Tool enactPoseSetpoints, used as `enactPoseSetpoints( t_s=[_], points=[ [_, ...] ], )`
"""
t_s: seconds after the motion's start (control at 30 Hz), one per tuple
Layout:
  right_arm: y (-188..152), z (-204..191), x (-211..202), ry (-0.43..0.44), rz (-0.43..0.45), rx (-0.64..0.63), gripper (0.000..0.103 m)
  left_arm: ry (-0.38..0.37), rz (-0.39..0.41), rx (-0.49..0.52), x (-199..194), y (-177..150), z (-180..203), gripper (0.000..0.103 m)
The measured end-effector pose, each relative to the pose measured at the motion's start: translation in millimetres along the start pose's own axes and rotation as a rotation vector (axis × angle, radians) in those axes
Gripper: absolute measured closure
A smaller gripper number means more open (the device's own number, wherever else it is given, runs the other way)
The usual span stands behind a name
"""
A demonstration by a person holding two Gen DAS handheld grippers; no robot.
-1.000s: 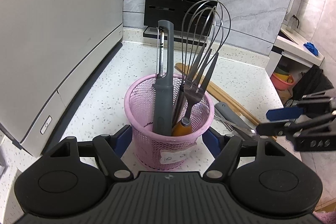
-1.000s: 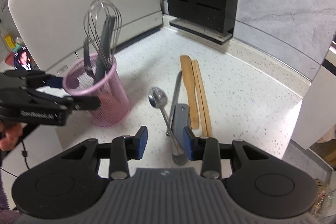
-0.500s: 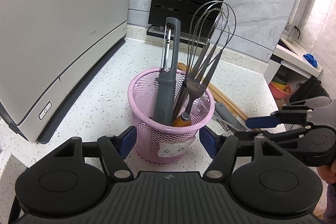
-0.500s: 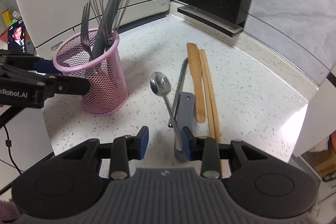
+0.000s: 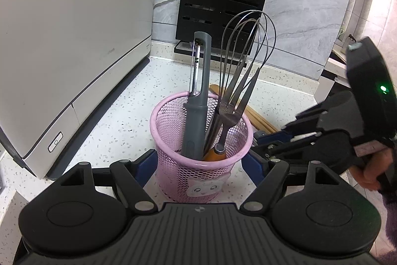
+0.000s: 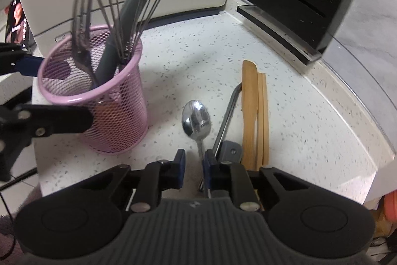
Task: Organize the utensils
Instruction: 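Close the right gripper on the metal spoon handle and lift it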
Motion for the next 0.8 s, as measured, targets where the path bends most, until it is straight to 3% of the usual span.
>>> enactPoseSetpoints(
  t_s=[0.37, 0.47, 0.8],
  points=[
    [15.0, 4.7, 17.4, 0.019, -0.062, -0.054, 0.090, -0.005, 0.001, -0.004, -0.6, -1.3, -1.4, 0.013],
    [13.7, 3.9, 16.9, 0.031, -0.069, -0.050, 0.103, -0.006, 0.001, -0.004, -0.2, -1.0, -1.5, 0.013],
    [6.1, 19.1, 1.6, 0.073, -0.003, 0.068, 0.103, -0.004, -0.001, 0.006, 1.8, 1.4, -0.5, 0.012]
  ],
)
Point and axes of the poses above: each gripper's, at about its wrist camera, not at the fingertips, and x roughly the way its jaws point, z to its right, y to its top, the point moved 1 cm from there along x, roughly the way its jaws point, and after that the axes turned 2 degrees about y, right-handed, at the moved point
